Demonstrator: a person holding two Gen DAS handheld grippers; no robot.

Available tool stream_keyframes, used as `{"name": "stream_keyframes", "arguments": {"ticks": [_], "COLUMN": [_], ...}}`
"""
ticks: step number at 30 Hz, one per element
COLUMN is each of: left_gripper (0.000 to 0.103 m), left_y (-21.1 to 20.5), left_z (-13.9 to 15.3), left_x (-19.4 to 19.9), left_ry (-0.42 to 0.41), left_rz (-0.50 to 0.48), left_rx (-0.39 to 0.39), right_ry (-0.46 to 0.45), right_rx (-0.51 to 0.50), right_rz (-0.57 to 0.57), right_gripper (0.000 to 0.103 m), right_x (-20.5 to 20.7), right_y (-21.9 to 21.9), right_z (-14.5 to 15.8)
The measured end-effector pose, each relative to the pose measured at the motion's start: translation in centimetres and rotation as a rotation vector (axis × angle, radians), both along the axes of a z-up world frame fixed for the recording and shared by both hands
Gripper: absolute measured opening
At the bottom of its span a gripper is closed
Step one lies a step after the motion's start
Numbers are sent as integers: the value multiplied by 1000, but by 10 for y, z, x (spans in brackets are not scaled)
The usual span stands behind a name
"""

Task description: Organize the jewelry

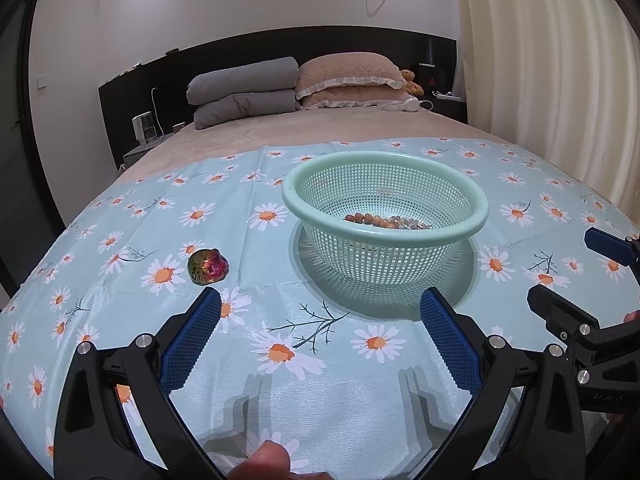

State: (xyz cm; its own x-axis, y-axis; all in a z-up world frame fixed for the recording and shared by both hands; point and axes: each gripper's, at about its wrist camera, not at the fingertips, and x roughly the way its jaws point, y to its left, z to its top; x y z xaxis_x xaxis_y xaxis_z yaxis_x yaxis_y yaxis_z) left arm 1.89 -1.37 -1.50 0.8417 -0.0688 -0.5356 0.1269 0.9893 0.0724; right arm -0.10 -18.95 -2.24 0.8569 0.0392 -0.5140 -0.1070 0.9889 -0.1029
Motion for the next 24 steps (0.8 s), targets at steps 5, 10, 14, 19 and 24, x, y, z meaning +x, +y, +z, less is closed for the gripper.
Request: {"name": "stream_keyframes", "arguments": {"ticks": [5, 10, 14, 19, 24], "left_gripper": [97, 97, 97, 97, 97], "left_y": [3, 1, 1, 2, 2], "left_z": [1, 0, -1, -1, -1], "left_x": [1, 1, 1, 2, 2], "left_ry": [-1, 1, 3, 3, 2], "left_rz": [6, 4, 6, 7, 6], "left_rx": [-14, -5, 1, -1, 0], "right_ry": [0, -1, -1, 1, 2], "right_rx": [-1, -2, -2, -4, -7], "right_rz": [0, 0, 0, -2, -3], "right_gripper": [95, 95, 95, 95, 95], "right_x": [0, 0, 0, 1, 1], "right_y": [-1, 0, -1, -1, -1], "right_z": [0, 0, 0, 0, -1]}}
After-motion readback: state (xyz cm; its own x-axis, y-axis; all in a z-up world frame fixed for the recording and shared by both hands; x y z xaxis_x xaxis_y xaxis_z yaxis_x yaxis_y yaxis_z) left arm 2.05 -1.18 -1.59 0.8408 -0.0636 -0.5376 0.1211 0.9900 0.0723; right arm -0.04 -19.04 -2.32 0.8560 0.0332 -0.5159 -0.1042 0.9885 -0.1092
